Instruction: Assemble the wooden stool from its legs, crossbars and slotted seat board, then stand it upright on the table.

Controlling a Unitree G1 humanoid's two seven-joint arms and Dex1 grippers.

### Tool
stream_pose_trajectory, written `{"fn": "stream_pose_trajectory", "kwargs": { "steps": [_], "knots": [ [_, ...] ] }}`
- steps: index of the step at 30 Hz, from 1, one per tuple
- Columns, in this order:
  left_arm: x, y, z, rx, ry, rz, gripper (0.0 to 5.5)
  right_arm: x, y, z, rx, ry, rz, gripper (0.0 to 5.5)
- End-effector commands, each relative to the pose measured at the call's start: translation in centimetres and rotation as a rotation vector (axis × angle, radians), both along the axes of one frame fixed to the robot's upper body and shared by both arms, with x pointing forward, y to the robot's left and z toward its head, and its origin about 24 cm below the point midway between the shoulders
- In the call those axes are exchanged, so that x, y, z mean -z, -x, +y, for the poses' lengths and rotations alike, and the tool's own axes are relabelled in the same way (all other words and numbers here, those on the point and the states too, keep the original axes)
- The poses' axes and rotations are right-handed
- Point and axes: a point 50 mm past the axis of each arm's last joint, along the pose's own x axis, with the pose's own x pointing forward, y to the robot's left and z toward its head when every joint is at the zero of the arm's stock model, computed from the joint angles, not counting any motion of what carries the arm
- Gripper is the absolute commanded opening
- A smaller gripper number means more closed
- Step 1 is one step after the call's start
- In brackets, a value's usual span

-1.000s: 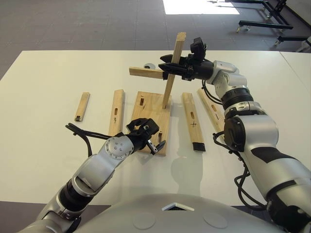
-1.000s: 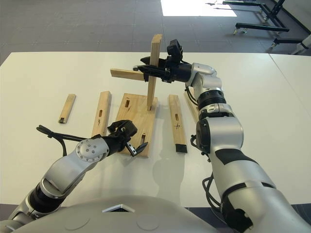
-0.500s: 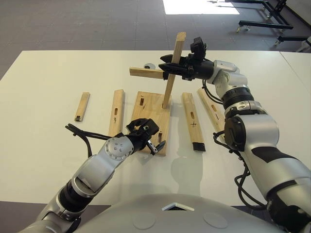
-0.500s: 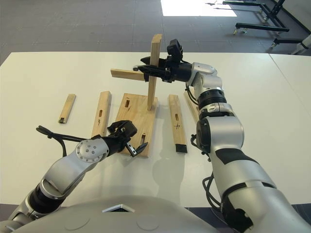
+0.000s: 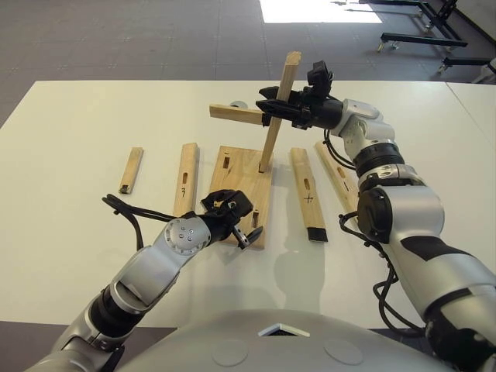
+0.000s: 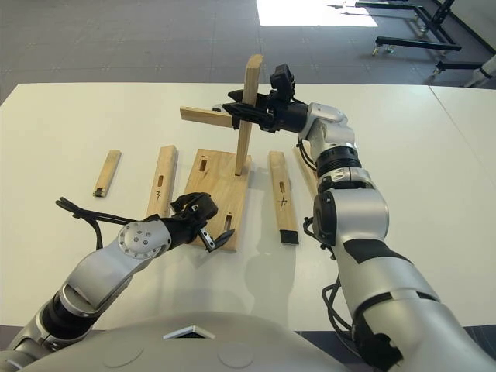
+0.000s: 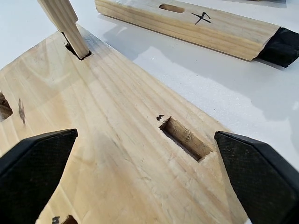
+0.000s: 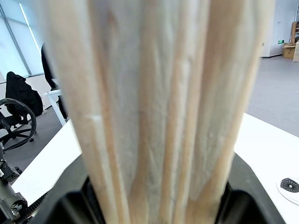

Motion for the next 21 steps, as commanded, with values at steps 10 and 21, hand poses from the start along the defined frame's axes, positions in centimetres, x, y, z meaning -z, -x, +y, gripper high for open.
{"fn": "stream_pose_trajectory", "kwargs": {
  "steps": [10,21],
  "knots": [
    [0.2,0.4,0.4,0.043,-0.027,0.023,5.40,2.1,1.3,0.3,-0.050,0.013,0.029,2.07],
    [0.2,0.5,0.5,0.048,-0.029,0.028,5.40,3.0,2.6,0.6,-0.126,0.062,0.029,2.06]
  ]
}}
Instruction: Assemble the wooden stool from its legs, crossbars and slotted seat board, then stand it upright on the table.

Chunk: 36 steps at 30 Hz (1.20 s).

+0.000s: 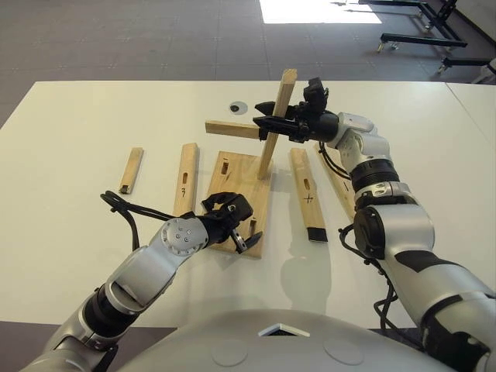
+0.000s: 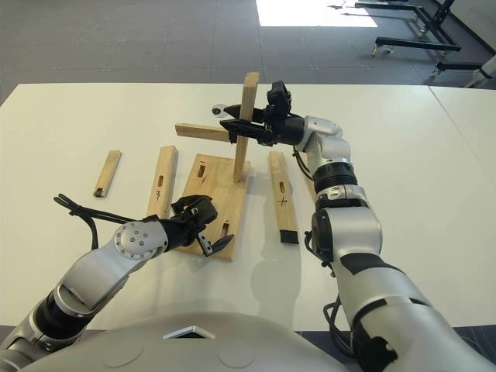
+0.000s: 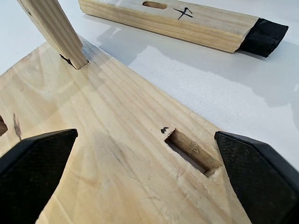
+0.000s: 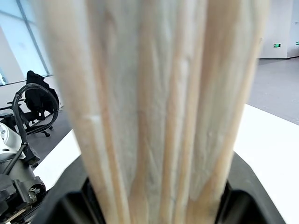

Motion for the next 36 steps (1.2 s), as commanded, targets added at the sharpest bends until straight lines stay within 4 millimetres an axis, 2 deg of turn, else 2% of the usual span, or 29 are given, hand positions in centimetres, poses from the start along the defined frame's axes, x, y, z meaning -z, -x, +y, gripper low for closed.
{"fn": "stream_pose_trajectory", "kwargs": {
  "steps": [1,6,9,15,19,26,32,36],
  "knots": [
    [0.2,0.2,0.3,-0.002,-0.021,0.019,5.40,1.9,1.2,-0.3,-0.015,0.055,0.032,2.06],
    [0.2,0.1,0.2,-0.021,-0.017,0.015,5.40,3.6,3.1,-0.3,-0.012,0.117,-0.011,2.06],
    [0.3,0.1,0.2,-0.034,-0.013,0.015,5.40,4.7,3.9,0.4,-0.014,0.145,-0.008,2.06],
    [0.6,0.3,-0.3,-0.046,-0.002,0.019,5.40,6.4,4.4,1.1,-0.014,0.184,0.024,2.06],
    [0.7,0.0,-0.6,-0.069,0.016,0.011,5.40,7.1,4.5,0.2,0.018,0.246,-0.004,2.08],
    [0.6,-0.7,0.0,-0.112,0.009,-0.013,5.40,7.4,4.0,-0.8,0.042,0.341,-0.079,2.15],
    [0.4,-1.2,0.4,-0.127,0.001,-0.029,5.40,7.7,3.5,-0.9,0.068,0.399,-0.115,2.20],
    [0.5,-1.2,0.3,-0.139,0.004,-0.033,5.40,7.3,2.9,-0.3,0.049,0.412,-0.127,2.22]
  ]
}}
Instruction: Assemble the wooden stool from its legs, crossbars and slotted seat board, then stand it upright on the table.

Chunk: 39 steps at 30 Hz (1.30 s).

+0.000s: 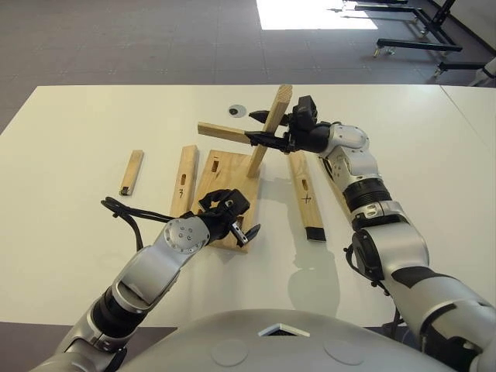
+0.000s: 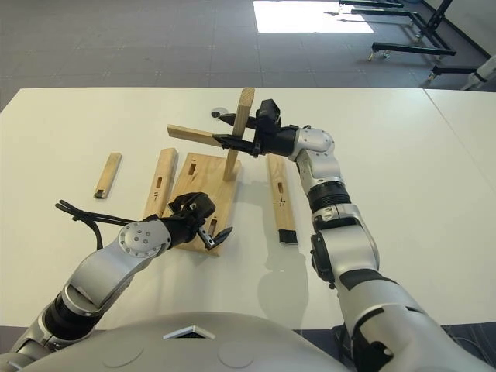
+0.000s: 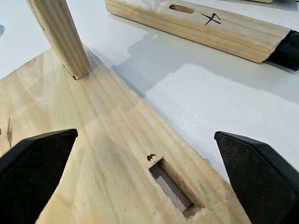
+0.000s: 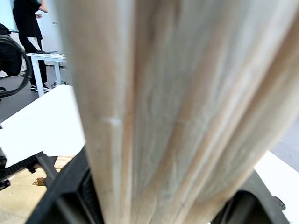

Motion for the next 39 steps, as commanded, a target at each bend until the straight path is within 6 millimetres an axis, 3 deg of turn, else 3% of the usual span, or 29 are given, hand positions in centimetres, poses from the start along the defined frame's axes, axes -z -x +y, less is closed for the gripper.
{"fn": "stream_pose_trajectory", "kwargs": {
  "steps": [1,26,39],
  "knots": [
    [-0.1,-0.7,0.3,-0.025,-0.014,-0.030,5.40,5.5,1.6,-1.2,-0.015,0.321,0.130,2.22],
    [-0.2,-1.3,0.2,-0.121,0.013,-0.058,5.40,6.4,1.9,1.2,-0.123,0.423,0.145,2.24],
    [-0.3,-1.7,0.2,-0.149,0.019,-0.068,5.40,6.7,1.9,1.6,-0.096,0.465,0.107,2.25]
  ]
}}
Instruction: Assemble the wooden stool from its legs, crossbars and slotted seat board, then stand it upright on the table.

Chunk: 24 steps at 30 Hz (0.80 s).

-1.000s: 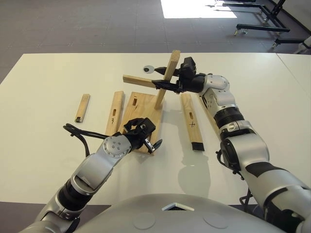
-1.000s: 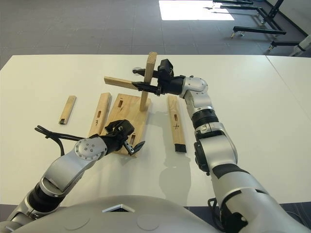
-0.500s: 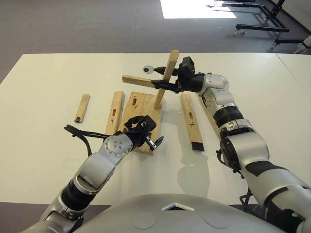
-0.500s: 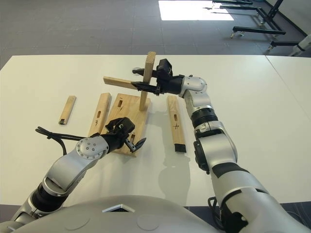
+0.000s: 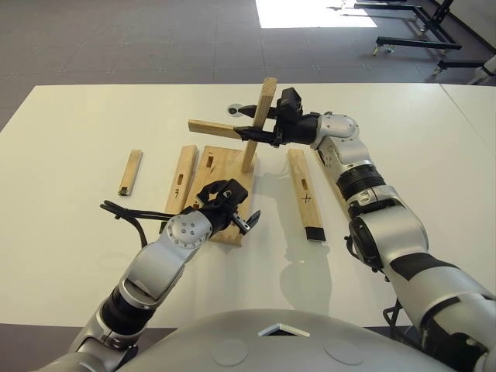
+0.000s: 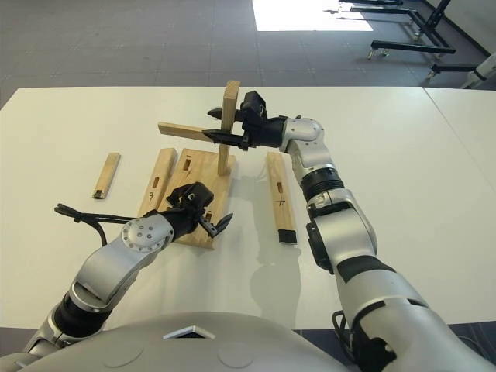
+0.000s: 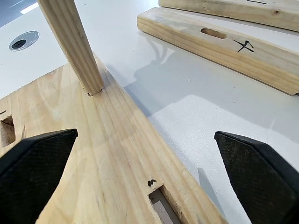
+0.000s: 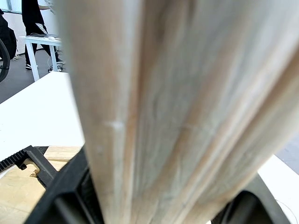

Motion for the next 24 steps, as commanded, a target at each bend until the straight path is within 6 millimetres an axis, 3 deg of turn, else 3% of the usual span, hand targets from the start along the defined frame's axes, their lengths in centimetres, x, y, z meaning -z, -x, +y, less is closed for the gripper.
{"fn": "stream_pose_trajectory", "kwargs": {
  "steps": [1,19,24],
  "knots": [
    [0.0,-0.7,0.5,-0.034,-0.022,-0.014,5.40,7.6,2.9,-0.4,-0.065,0.390,0.124,2.25],
    [-0.3,-1.3,0.8,-0.047,-0.021,-0.024,5.40,8.2,3.1,-0.2,-0.018,0.356,0.152,2.26],
    [-0.2,-1.4,0.8,-0.044,-0.025,-0.024,5.40,8.7,3.2,-0.3,0.012,0.347,0.186,3.38]
  ]
}}
